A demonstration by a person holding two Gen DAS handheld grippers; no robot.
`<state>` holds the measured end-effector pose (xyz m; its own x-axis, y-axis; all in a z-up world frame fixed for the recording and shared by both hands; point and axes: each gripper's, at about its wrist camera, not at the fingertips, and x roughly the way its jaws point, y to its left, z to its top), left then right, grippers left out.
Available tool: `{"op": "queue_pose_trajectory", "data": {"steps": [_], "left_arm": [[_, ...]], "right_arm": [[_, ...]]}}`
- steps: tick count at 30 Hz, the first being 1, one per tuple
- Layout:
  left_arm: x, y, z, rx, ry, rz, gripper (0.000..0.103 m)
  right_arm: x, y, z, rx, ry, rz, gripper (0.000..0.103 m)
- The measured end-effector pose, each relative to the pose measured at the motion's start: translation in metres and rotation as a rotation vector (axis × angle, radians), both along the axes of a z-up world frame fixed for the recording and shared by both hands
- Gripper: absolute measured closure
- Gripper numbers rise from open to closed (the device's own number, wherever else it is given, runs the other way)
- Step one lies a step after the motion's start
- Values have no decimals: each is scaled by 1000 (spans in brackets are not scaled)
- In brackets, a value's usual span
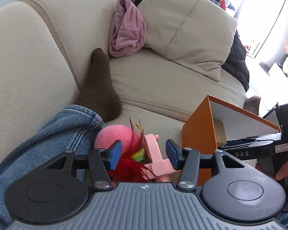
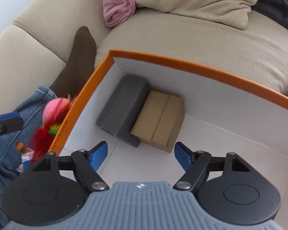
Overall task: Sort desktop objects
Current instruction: 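Lower both held items into the orange box and open both grippers, then withdraw both grippers from the orange box toward the toy pile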
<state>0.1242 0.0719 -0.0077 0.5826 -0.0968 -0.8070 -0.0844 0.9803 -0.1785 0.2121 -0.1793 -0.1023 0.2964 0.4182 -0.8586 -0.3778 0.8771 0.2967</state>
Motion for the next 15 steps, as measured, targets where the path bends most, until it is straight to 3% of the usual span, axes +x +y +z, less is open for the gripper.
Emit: {"op": "queue_pose_trajectory", "data": {"steps": [2, 11, 15], "left_arm": [[-3, 7, 1, -10, -5, 12, 44], [-18, 28, 6, -33, -27, 61, 44], [-32, 36, 15, -13, -49, 79, 44]], "right_arm": [[2, 3, -2, -17, -11, -13, 32], [-2, 6, 1, -51, -39, -12, 36], [-20, 4, 25, -45, -132, -20, 33]]}}
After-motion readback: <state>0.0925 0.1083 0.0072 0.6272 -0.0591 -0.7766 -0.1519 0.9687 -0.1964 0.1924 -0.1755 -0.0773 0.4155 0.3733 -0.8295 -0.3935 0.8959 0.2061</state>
